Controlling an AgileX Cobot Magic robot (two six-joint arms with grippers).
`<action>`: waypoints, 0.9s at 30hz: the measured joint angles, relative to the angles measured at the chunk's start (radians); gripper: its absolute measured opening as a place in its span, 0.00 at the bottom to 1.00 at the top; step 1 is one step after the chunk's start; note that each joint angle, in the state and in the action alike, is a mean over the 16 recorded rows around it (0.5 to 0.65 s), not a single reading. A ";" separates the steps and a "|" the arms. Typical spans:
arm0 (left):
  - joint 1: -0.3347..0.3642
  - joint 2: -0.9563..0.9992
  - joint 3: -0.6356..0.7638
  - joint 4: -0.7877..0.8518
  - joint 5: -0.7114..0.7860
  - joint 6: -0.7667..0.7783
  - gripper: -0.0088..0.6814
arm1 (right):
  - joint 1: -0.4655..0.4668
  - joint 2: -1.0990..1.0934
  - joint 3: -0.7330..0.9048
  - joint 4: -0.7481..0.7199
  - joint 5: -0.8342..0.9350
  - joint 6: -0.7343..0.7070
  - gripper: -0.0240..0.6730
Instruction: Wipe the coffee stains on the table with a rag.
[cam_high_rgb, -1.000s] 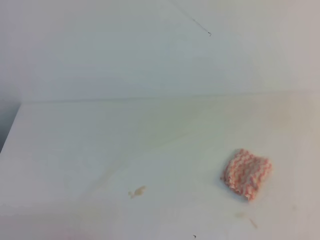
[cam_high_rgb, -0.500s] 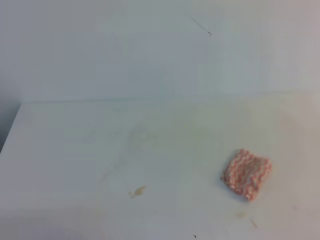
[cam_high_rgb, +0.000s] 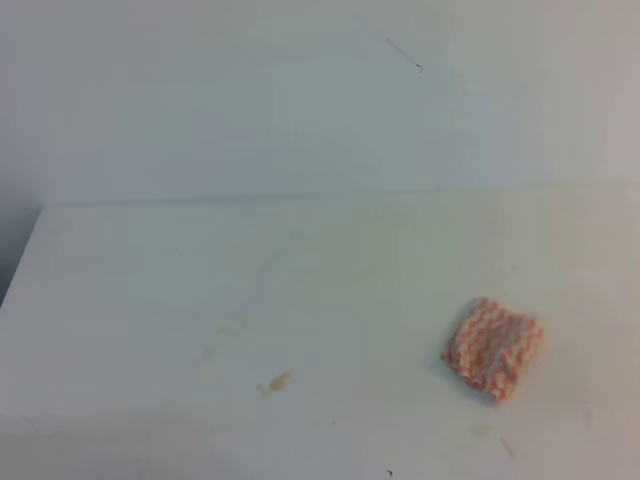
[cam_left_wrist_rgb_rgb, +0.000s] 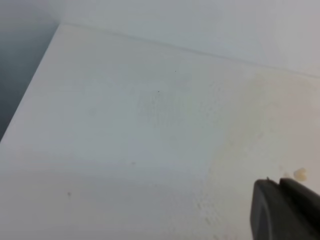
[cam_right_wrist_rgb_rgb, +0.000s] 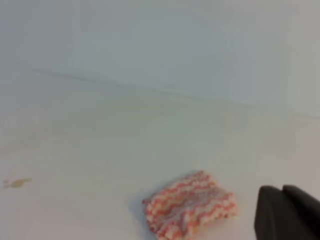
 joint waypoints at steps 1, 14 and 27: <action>0.000 0.000 0.000 0.000 0.000 0.000 0.01 | -0.007 -0.013 0.013 0.000 0.003 0.000 0.03; 0.000 0.000 0.000 0.000 0.000 0.000 0.01 | -0.270 -0.352 0.202 0.000 0.051 0.000 0.03; 0.000 -0.001 0.000 0.000 0.000 0.000 0.01 | -0.478 -0.538 0.252 -0.001 0.148 0.000 0.03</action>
